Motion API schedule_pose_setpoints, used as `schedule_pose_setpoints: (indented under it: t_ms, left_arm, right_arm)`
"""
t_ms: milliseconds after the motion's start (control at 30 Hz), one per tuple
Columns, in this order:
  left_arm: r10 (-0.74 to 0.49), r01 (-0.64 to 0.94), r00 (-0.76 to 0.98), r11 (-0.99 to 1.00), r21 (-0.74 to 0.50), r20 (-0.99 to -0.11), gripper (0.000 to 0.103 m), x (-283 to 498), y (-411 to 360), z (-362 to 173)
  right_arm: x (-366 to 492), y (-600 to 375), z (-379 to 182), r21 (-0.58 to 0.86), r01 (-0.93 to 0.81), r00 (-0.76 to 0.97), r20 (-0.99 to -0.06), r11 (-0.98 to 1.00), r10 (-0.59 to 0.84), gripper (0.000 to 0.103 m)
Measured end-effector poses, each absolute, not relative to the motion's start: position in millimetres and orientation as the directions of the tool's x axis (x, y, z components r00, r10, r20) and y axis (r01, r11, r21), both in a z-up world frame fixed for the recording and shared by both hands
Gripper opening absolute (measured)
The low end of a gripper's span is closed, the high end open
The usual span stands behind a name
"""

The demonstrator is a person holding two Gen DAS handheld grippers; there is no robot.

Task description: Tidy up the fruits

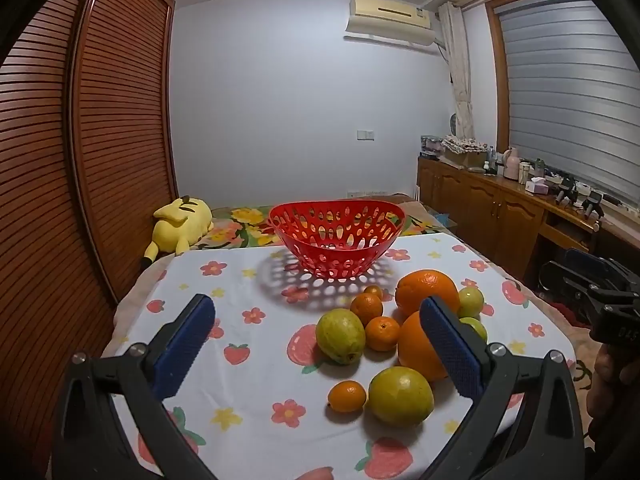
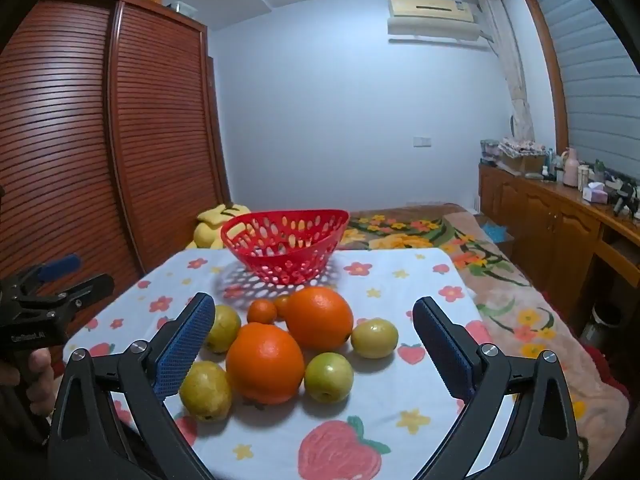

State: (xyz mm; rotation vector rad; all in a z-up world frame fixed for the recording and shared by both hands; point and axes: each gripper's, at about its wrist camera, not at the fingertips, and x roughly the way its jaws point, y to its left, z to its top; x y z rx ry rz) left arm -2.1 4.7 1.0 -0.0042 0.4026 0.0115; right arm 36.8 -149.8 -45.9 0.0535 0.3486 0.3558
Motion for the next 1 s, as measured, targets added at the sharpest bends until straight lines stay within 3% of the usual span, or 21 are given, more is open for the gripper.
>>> schedule_pose_setpoints:
  t_ms: [1000]
  left_arm:
    - [0.011,-0.015,0.924,1.000,-0.006,-0.383,0.103,-13.0,1.6,8.3]
  right_arm:
    - [33.4,-149.9,-41.6,0.107,-0.327,0.883,-0.319,0.939,0.344,0.101]
